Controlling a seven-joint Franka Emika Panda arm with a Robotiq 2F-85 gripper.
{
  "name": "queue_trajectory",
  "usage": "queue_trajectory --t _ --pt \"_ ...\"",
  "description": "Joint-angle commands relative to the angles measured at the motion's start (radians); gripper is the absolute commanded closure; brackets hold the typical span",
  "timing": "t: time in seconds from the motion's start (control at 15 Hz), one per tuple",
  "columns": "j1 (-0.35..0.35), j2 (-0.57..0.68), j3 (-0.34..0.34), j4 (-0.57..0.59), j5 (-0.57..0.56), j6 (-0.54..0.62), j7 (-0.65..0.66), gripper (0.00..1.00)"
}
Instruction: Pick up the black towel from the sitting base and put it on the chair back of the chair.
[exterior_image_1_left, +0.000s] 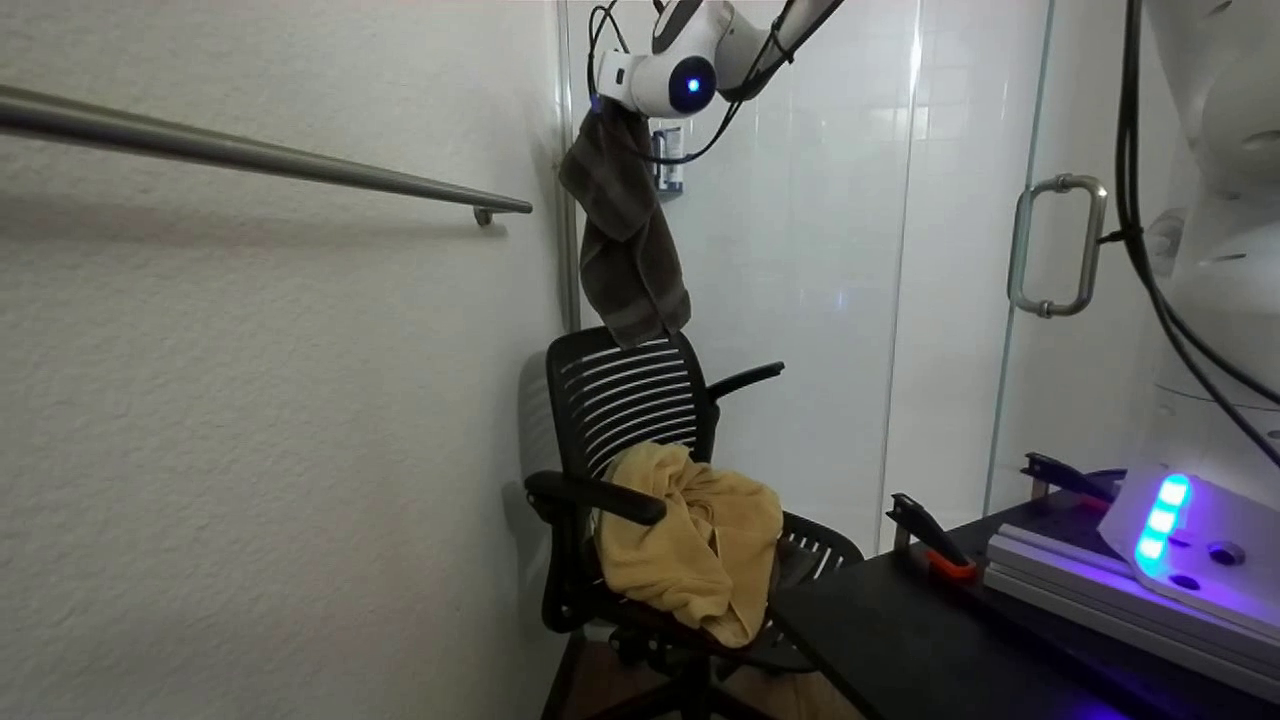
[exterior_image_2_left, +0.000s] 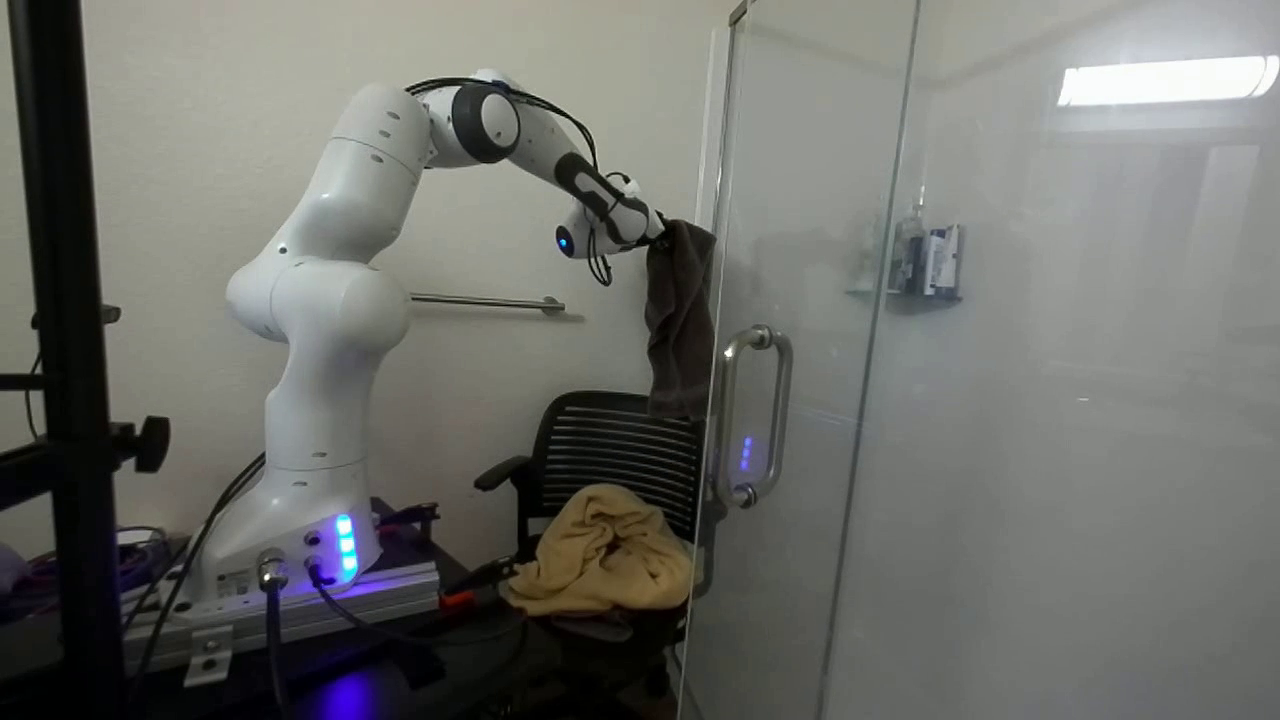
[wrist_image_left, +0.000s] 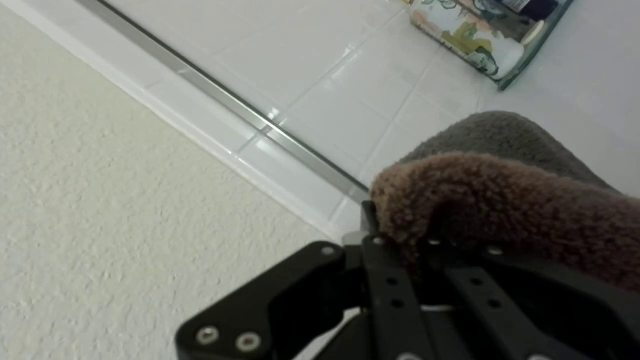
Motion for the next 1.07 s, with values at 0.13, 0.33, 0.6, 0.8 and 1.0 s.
queue_trajectory --t 0.13,0.33,0.6,0.8,1.0 --pt "0.012 0.056 -0.019 0.098 0.016 -0.012 0.039 0.98" --pt "-0.087 0.072 0.079 0.142 0.039 -0.047 -0.031 0.98" --pt "-0.009 0.096 -0.02 0.192 0.023 -0.038 -0.003 0.98" --pt "0.075 0.159 -0.106 0.275 0.023 -0.001 0.012 0.98" --pt "0.16 0.26 -0.218 0.377 0.023 0.067 0.055 0.98"
